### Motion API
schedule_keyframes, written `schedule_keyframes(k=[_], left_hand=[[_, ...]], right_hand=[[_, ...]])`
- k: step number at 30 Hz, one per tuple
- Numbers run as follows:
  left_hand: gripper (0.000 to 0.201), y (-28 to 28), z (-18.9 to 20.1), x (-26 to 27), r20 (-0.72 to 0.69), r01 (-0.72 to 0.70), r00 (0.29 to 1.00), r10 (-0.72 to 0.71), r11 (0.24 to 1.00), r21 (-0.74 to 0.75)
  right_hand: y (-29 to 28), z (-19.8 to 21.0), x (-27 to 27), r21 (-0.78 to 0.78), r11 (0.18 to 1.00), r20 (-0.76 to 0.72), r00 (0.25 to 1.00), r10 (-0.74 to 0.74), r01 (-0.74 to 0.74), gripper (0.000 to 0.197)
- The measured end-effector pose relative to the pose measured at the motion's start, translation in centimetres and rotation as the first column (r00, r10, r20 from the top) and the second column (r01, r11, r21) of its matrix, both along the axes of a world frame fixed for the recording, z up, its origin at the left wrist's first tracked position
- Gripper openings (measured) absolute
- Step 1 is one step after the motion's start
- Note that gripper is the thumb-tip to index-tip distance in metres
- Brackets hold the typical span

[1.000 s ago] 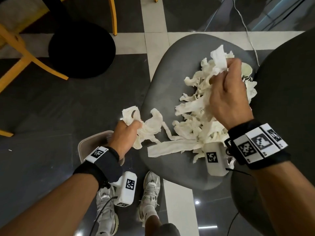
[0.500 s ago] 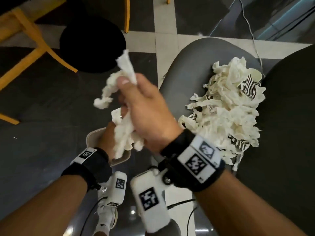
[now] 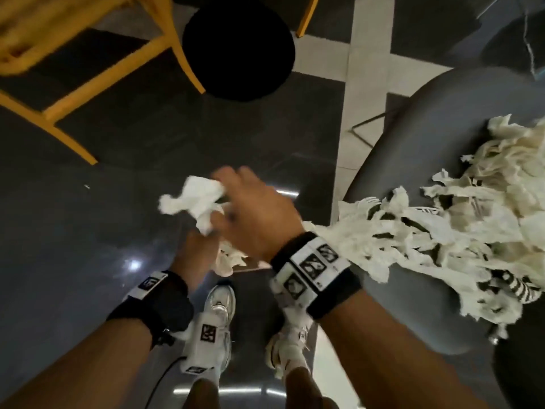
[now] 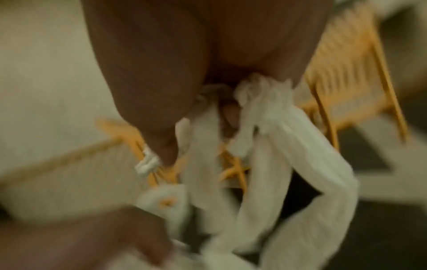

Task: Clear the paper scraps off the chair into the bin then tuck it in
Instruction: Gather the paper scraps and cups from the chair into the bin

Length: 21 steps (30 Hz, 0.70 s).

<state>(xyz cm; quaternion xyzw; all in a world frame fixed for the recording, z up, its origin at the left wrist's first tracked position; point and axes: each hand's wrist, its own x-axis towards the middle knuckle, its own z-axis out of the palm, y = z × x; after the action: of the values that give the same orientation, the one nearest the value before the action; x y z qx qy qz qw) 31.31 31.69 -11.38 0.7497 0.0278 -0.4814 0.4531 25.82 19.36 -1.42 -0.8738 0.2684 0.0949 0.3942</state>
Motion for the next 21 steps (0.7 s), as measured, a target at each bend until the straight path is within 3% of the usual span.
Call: schedule_keyframes(k=[1, 3, 5, 6, 10, 12, 15, 18, 21], left_hand=[[0.012, 0.5, -0.5, 0.0, -0.041, -0.024, 0.999, 0.024, 1.000, -0.005], [0.012, 0.9, -1.4, -0.6, -0.128, -0.045, 0.991, 0.041, 0.999, -0.026], [0.012, 0.8, -2.2, -1.5, -0.134, -0.031, 0.990, 0.032, 0.999, 0.009], [0.014, 0.6, -2.3, -1.7, -0.126, -0.015, 0.992, 0.019, 0.999, 0.029], [0.027, -0.1, -2.8, -2.2, -0.152, 0.043, 0.988, -0.035, 0.998, 0.049], [0.024, -0.7, -2.5, -2.1, -0.160, 0.037, 0.987, -0.027, 0.998, 0.060], [0.017, -1.3, -2.3, -1.4, -0.136, 0.040, 0.990, -0.028, 0.996, 0.084], [0.013, -1.7, -2.4, -0.6, -0.105, 0.023, 0.994, -0.014, 0.996, 0.089], [0.012, -0.9, -3.3, 0.2, -0.086, 0.027, 0.996, -0.021, 0.997, 0.074]], right_hand=[[-1.7, -1.7, -2.2, -0.141, 0.986, -0.193, 0.980, 0.057, -0.085, 0.056], [-5.4, -4.1, -7.7, -0.230, 0.952, -0.563, 0.825, 0.038, -0.201, 0.081], [-7.5, -5.6, -12.1, -0.248, 0.928, -0.725, 0.689, 0.013, -0.279, 0.091], [-7.8, -6.3, -13.5, -0.252, 0.919, -0.728, 0.685, 0.026, -0.303, 0.084], [-7.1, -7.9, -14.3, -0.303, 0.856, -0.606, 0.778, 0.167, -0.420, 0.039], [-7.2, -8.2, -13.9, -0.312, 0.876, -0.532, 0.832, 0.159, -0.367, 0.039], [-7.1, -8.5, -12.5, -0.284, 0.944, -0.401, 0.915, 0.041, -0.166, 0.035], [-4.9, -8.8, -9.6, -0.038, 0.995, -0.230, 0.969, -0.095, 0.088, 0.031], [-1.4, -10.5, -5.4, 0.284, 0.926, 0.009, 0.965, -0.264, 0.250, 0.035]])
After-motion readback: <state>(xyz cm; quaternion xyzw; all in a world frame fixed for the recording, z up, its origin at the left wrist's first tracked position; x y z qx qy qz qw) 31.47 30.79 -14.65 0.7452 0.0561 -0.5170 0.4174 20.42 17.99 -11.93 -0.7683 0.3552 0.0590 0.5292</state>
